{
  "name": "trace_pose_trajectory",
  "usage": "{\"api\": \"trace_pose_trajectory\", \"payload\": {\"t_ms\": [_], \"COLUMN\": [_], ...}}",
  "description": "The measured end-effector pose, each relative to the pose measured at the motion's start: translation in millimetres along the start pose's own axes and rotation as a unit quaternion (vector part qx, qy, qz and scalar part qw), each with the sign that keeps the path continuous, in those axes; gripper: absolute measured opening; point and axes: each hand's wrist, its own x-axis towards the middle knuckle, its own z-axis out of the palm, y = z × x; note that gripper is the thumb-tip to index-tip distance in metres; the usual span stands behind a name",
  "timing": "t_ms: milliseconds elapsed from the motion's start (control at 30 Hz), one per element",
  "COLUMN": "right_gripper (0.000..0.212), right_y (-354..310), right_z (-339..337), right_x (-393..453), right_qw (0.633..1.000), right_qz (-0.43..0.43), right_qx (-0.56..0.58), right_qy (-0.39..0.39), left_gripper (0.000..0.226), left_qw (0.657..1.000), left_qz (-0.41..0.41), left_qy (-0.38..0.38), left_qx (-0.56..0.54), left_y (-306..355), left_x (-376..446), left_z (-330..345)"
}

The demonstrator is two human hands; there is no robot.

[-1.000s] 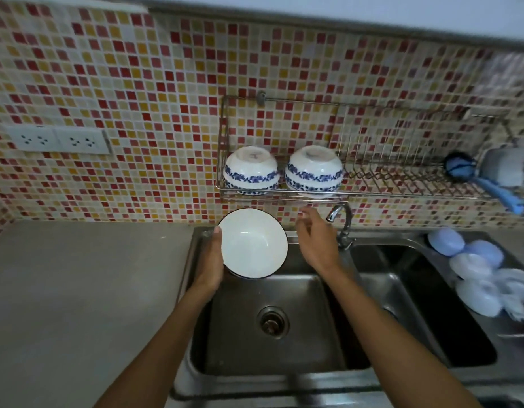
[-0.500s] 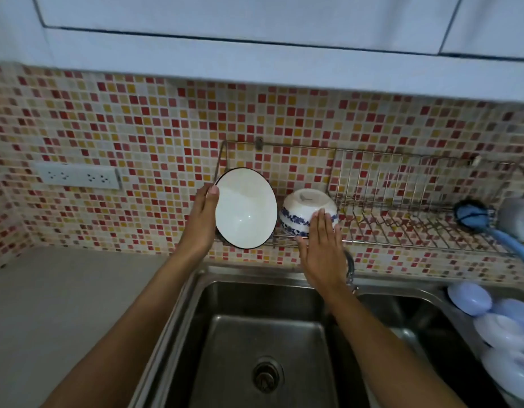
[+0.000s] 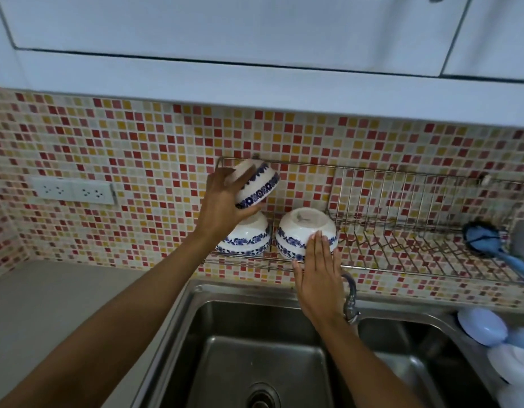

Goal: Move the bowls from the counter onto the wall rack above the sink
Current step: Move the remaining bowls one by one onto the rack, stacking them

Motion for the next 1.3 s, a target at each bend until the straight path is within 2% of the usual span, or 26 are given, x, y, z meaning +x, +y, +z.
{"api": "trace_pose_trajectory", "payload": {"t_ms": [67, 133, 300, 500, 800, 1000, 1200, 1300], "right_gripper": [0.067, 0.066, 0.065, 0.065, 0.064, 0.064, 0.064, 0.066], "right_y": [0.1, 0.0, -0.7, -1.1, -1.6, -1.4, -2.1, -3.7], "right_z": [0.0, 0.4, 1.6, 2.8, 3.0, 3.7, 3.5, 1.6], "right_x": [0.0, 0.1, -1.1, -1.0, -2.2, -2.1, -2.1, -2.1], "right_qw": [1.000, 1.000, 1.000, 1.000, 1.000, 0.999, 0.999, 0.999], "right_qz": [-0.001, 0.002, 0.003, 0.008, 0.015, 0.014, 0.017, 0.020], "right_qx": [-0.001, 0.000, 0.009, 0.014, 0.023, 0.025, 0.029, 0.042], "right_qy": [0.004, 0.008, 0.013, 0.015, 0.012, 0.016, 0.014, 0.021], "left_gripper": [0.079, 0.076, 0.073, 0.080, 0.086, 0.086, 0.074, 0.079], "left_qw": [0.993, 0.980, 0.960, 0.953, 0.960, 0.967, 0.971, 0.982], "left_qz": [0.064, 0.115, 0.162, 0.153, 0.119, 0.106, 0.127, 0.088], "left_qy": [-0.021, -0.046, -0.113, -0.168, -0.194, -0.189, -0.170, -0.154], "left_qx": [0.100, 0.155, 0.198, 0.202, 0.163, 0.136, 0.109, 0.071], "left_y": [-4.7, -8.5, -17.4, -22.3, -27.6, -32.1, -33.6, -36.0], "left_x": [-2.6, -6.6, -16.7, -22.9, -24.9, -26.7, -33.7, -38.0], "left_z": [8.4, 17.5, 33.7, 35.0, 40.9, 44.8, 50.5, 51.6]}}
